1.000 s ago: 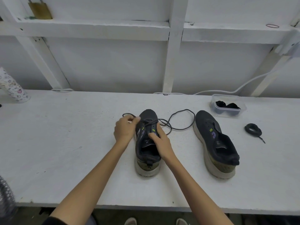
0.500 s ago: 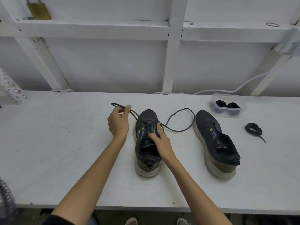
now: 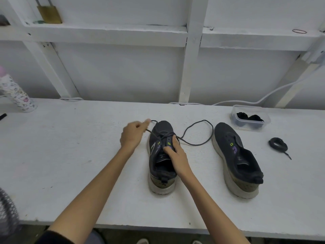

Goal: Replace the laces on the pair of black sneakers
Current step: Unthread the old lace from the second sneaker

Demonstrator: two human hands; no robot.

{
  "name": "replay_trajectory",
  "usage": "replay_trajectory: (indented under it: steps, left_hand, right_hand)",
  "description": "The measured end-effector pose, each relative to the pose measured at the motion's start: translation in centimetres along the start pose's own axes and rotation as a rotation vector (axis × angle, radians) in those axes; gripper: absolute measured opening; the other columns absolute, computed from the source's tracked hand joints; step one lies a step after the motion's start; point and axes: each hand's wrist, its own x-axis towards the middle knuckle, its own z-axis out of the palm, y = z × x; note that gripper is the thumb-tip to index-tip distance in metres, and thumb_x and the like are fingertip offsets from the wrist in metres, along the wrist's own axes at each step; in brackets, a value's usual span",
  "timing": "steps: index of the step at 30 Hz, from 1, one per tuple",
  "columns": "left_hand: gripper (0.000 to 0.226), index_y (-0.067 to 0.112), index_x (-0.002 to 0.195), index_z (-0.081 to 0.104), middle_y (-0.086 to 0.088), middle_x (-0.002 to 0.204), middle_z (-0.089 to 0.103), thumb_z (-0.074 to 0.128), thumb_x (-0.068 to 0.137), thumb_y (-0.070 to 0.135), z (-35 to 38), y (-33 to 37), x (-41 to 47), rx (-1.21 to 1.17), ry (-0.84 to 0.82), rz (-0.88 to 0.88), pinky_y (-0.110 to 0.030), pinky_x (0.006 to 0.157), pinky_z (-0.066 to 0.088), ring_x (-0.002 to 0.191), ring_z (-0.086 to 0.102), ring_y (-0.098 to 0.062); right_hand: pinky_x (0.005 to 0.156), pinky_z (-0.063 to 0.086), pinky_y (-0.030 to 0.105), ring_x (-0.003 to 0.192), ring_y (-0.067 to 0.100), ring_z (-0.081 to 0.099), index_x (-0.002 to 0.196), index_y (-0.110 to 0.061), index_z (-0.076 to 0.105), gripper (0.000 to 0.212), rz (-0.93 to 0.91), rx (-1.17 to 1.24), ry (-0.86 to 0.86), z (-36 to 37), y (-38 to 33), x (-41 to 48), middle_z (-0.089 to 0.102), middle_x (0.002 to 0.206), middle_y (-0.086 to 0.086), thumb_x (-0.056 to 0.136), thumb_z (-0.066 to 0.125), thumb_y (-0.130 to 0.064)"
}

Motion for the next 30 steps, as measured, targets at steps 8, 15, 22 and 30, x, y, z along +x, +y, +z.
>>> replay_trajectory:
  steps: [8,15,22,30]
  left_hand:
    - [0.026,0.019,0.086,0.068,0.000,0.092,0.069,0.066,0.087,0.044,2.6,-0.5,-1.2,0.060,0.011,0.064,-0.033,0.075,0.046,0.091,0.064,-0.025]
    - [0.035,0.022,0.090,0.066,0.006,0.095,0.069,0.067,0.082,0.057,2.1,-1.7,-1.2,-0.152,0.028,-0.001,-0.035,0.083,0.050,0.092,0.065,-0.020]
    - [0.018,0.024,0.083,0.062,0.004,0.091,0.067,0.063,0.090,0.040,2.9,-1.4,-1.3,-0.019,0.032,0.091,-0.035,0.079,0.047,0.083,0.064,-0.021]
    - [0.033,0.015,0.088,0.057,0.006,0.079,0.063,0.052,0.097,0.046,1.2,-0.1,-1.1,-0.429,0.216,-0.061,-0.037,0.069,0.050,0.065,0.059,-0.012]
  right_hand:
    - [0.108,0.043,0.037,0.125,0.015,0.053,0.146,-0.038,0.040,0.070,-0.030,0.002,-0.010,-0.1,0.1,0.0,0.055,0.138,-0.006,0.077,0.053,-0.046]
    - [0.095,0.045,0.023,0.117,0.009,0.057,0.138,-0.034,0.051,0.055,-0.048,0.026,-0.005,-0.2,0.3,0.2,0.061,0.129,-0.011,0.083,0.054,-0.036]
    - [0.092,0.043,0.019,0.115,0.012,0.056,0.138,-0.033,0.051,0.048,-0.068,0.043,-0.013,-0.4,0.4,0.2,0.060,0.127,-0.012,0.091,0.056,-0.027]
    - [0.114,0.036,0.037,0.132,0.011,0.046,0.149,-0.029,0.040,0.062,-0.053,0.053,0.038,-0.3,0.7,0.4,0.049,0.147,-0.008,0.091,0.055,-0.045]
